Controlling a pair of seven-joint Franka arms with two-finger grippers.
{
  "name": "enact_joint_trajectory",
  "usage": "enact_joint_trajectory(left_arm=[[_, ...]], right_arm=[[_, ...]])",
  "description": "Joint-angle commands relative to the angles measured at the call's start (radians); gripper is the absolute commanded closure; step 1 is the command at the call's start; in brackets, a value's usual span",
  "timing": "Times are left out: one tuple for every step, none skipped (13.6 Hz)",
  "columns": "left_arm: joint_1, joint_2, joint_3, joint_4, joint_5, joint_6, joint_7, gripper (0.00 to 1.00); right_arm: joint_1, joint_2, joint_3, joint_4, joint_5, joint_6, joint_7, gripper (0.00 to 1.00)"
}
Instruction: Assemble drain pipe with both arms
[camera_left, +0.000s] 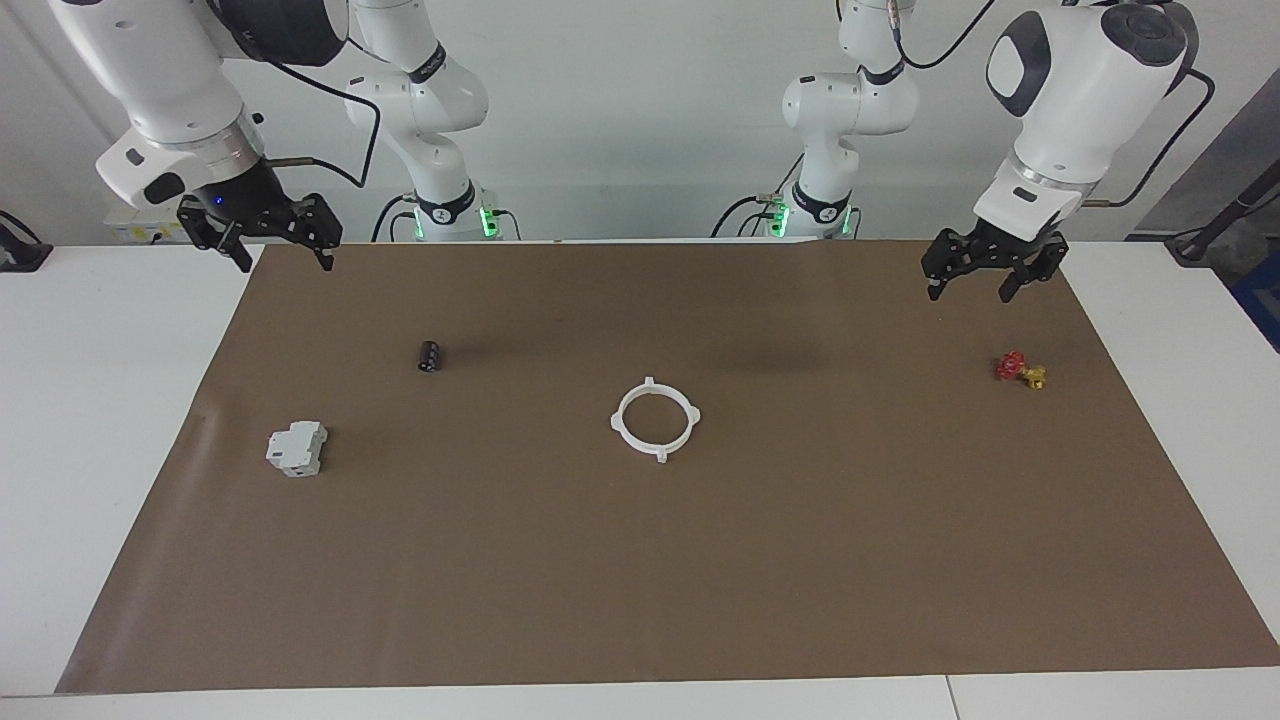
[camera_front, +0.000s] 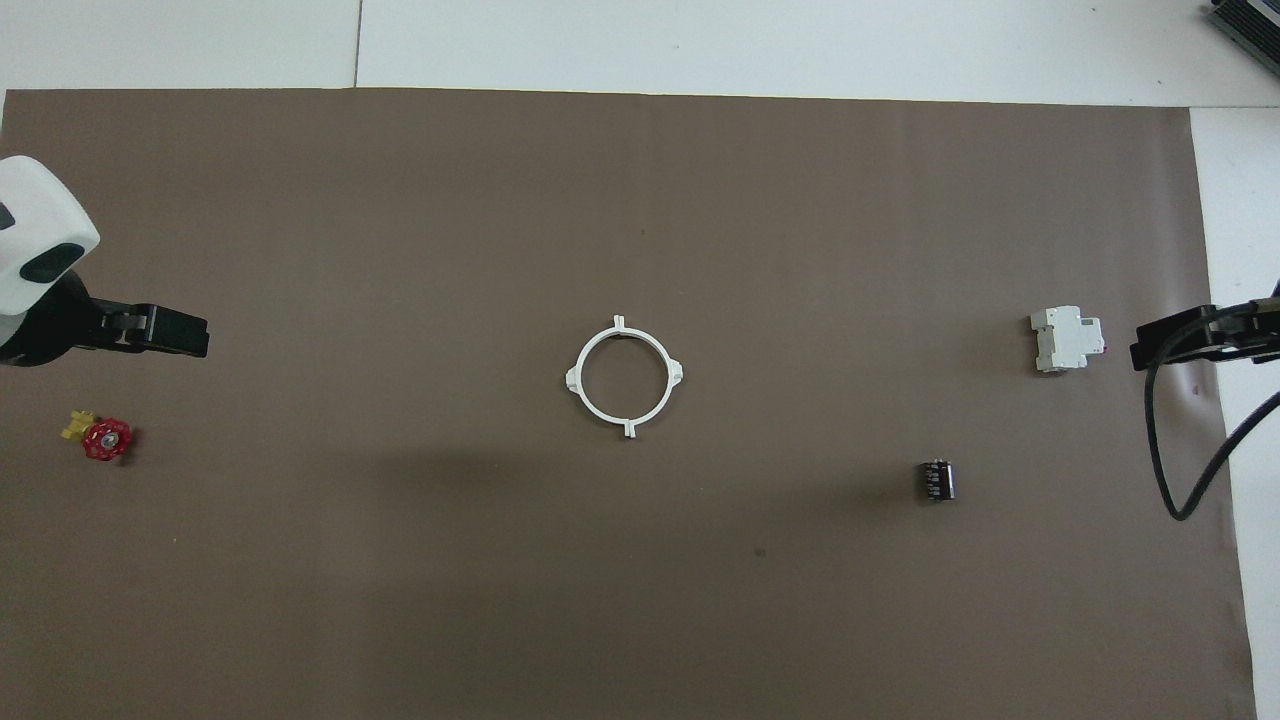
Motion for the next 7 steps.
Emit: enact_joint_trajectory(left_arm=[[0.010,0.075,0.016,0.230,-0.011,-0.221,0.000,0.00],[0.010,0.136,0.018,0.354,-0.005,-0.330,-0.002,0.00],[0.012,0.146,0.020,0.400,0.002,-0.369,-0.002,0.00],[0.013,0.141,0.023,0.399,0.003,-0.363,-0.002,0.00],[0.022,0.140,0.023,0.397,-0.007,-0.343,0.001,0.00],[0.036,0.134,0.023,0.371,-0.008,-0.314,0.004,0.00],[0.032,0.113,0.023,0.327,-0.011,-0.296,0.004,0.00]], right_arm=[[-0.011,-0.027,0.007,-0.035,0.003,0.027,0.013,0.00],[-0.011,-0.027,0.007,-0.035,0.003,0.027,0.013,0.00],[-0.011,-0.027,0.007,-0.035,0.003,0.027,0.013,0.00],[-0.011,-0.027,0.007,-0.035,0.003,0.027,0.013,0.00],[-0.011,-0.027,0.007,-0.035,0.003,0.027,0.013,0.00],[-0.011,-0.027,0.007,-0.035,0.003,0.027,0.013,0.00],[-0.011,-0.027,0.007,-0.035,0.003,0.027,0.013,0.00]])
